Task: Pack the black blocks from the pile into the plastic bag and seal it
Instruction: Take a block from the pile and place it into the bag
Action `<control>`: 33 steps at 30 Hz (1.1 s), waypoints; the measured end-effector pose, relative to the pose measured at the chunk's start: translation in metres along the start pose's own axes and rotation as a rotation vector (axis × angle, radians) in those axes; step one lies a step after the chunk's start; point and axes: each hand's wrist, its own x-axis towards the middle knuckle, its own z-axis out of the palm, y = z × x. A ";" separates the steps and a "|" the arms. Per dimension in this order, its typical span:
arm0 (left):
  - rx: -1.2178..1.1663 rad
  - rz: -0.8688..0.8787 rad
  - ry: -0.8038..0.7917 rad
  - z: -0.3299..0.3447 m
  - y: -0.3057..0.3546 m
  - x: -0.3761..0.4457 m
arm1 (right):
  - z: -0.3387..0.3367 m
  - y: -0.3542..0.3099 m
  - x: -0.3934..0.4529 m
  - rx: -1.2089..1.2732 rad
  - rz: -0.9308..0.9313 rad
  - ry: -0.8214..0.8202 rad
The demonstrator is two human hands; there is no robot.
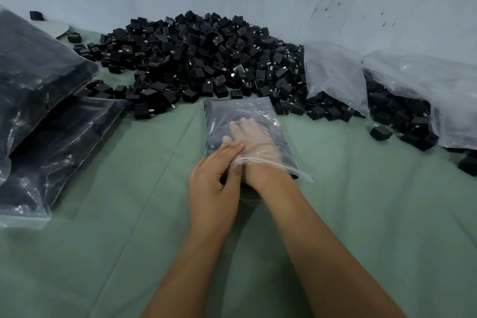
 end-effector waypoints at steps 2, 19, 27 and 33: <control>-0.020 -0.041 0.014 0.000 -0.002 -0.001 | 0.000 0.005 -0.030 0.099 -0.129 0.065; 0.269 -0.091 -0.037 0.001 0.043 0.023 | -0.024 0.238 -0.089 0.559 0.616 0.784; 0.932 -0.031 -0.511 0.066 0.012 0.056 | -0.024 0.328 -0.053 0.816 0.994 0.661; 0.984 -0.034 -0.502 0.074 -0.002 0.057 | -0.034 0.352 0.003 1.013 1.011 0.679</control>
